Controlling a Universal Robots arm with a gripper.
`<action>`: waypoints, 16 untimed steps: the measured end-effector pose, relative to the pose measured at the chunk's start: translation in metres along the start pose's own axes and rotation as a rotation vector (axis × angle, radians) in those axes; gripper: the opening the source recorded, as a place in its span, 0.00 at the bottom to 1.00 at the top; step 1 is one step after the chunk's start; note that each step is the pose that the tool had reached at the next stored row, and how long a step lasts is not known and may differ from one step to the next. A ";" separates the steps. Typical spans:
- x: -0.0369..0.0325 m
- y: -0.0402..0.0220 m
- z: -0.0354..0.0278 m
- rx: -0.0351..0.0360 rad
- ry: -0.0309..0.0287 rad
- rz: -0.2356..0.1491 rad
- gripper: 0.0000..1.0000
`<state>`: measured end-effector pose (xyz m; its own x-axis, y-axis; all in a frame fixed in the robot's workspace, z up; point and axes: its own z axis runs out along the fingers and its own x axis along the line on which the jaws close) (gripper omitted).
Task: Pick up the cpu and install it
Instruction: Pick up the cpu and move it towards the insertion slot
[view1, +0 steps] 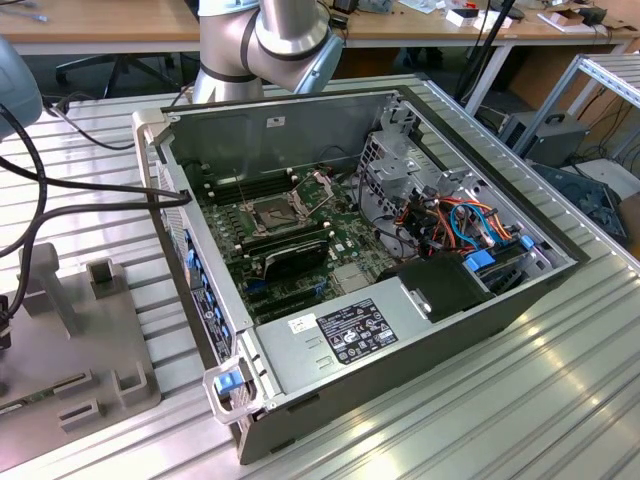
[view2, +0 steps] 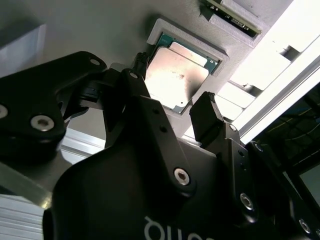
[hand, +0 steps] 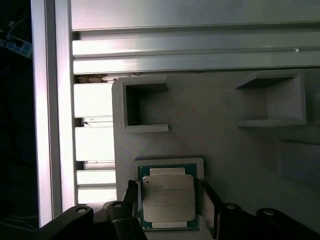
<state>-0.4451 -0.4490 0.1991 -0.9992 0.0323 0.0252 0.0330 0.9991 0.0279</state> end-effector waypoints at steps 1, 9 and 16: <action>0.0000 0.0000 0.0000 0.0001 -0.0001 0.000 0.62; 0.0000 0.0000 0.0001 0.0004 0.0004 -0.016 0.62; 0.0000 0.0000 0.0013 0.0006 0.0003 -0.019 0.62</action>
<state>-0.4451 -0.4490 0.1978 -0.9996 0.0137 0.0250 0.0144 0.9995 0.0278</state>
